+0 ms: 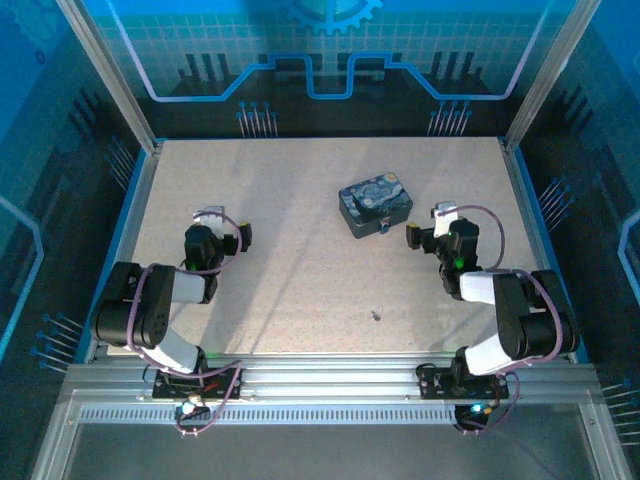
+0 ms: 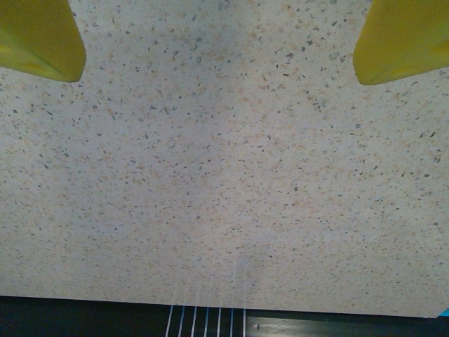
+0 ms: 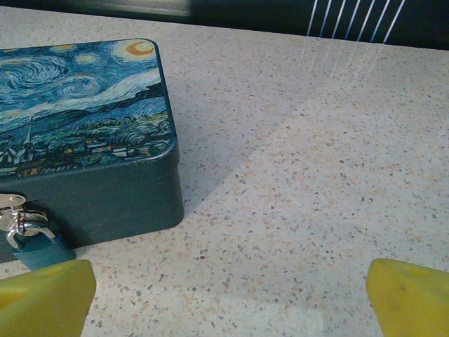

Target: Unlock a padlock with a key

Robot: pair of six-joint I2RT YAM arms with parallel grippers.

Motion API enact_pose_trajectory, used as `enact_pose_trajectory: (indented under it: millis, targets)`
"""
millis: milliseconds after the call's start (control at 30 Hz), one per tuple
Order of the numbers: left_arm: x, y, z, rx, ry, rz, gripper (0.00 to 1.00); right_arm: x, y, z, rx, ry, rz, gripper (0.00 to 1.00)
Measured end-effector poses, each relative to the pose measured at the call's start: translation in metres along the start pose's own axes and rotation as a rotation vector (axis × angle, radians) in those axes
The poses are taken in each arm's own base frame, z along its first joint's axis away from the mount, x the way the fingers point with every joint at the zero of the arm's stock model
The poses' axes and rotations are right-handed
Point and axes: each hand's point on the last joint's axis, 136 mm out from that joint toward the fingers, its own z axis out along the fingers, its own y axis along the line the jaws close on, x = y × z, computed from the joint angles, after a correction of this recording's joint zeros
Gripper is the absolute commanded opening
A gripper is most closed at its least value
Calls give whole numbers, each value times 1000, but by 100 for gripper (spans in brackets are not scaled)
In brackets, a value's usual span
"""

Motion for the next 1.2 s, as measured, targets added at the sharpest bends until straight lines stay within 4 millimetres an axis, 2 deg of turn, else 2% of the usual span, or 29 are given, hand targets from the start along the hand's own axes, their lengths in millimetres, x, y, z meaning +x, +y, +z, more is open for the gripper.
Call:
enact_pose_trajectory:
  millis: [867, 1000, 1200]
  targets:
    - [-4, 0, -4, 1, -15, -1, 99, 1, -1, 0, 3, 6, 1, 100]
    - [-24, -2, -16, 2, -53, 0, 99, -3, -1, -6, 3, 22, 4, 100]
    - [-62, -5, -35, -8, -90, -38, 99, -33, -2, -21, 3, -8, 28, 100]
